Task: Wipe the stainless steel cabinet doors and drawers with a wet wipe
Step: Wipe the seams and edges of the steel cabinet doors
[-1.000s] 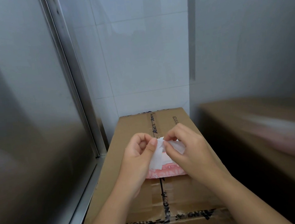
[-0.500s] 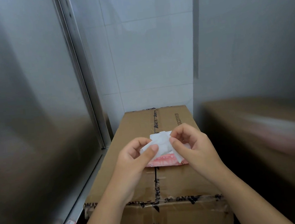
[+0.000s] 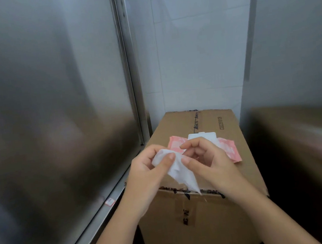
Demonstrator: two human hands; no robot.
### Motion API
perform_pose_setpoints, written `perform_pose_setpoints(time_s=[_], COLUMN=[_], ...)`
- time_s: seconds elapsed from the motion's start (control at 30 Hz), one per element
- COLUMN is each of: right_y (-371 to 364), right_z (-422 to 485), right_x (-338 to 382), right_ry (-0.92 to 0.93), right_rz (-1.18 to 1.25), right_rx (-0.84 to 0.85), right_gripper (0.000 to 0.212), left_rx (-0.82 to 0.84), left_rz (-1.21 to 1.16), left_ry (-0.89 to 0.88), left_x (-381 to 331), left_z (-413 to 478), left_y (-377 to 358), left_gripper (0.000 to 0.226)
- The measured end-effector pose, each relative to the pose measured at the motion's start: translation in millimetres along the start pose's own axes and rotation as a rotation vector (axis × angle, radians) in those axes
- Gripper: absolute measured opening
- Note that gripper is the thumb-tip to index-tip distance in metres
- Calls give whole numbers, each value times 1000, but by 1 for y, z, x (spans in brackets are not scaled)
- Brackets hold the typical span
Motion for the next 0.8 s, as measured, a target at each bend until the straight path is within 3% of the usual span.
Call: perform_pose_setpoints(time_s=[0.17,0.37,0.8], right_y=[-46,-92,-193], right_z=[-4,-14,-74], right_x=[18,35,101], right_ry=[40,20,10], right_rz=[-15,-27,9], right_rx=[159,226,330], right_gripper=[13,20,8], left_rx=[-79,-82,-323], left_rz=[134,-8,177], left_ry=[-29,61,-32], left_x=[-11,-10,-23], left_z=[-26,-70,-183], left_y=[31,75,152], left_gripper=[10,26,22])
Point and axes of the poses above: each hand's wrist, its own z-axis towards the middle knuckle, its own y-axis out of the back of the hand, x = y × z, the point moved 9 cm from there along z, towards the middle knuckle, and after that the axes turned 12 degrees about y, right-handed, at the moved point
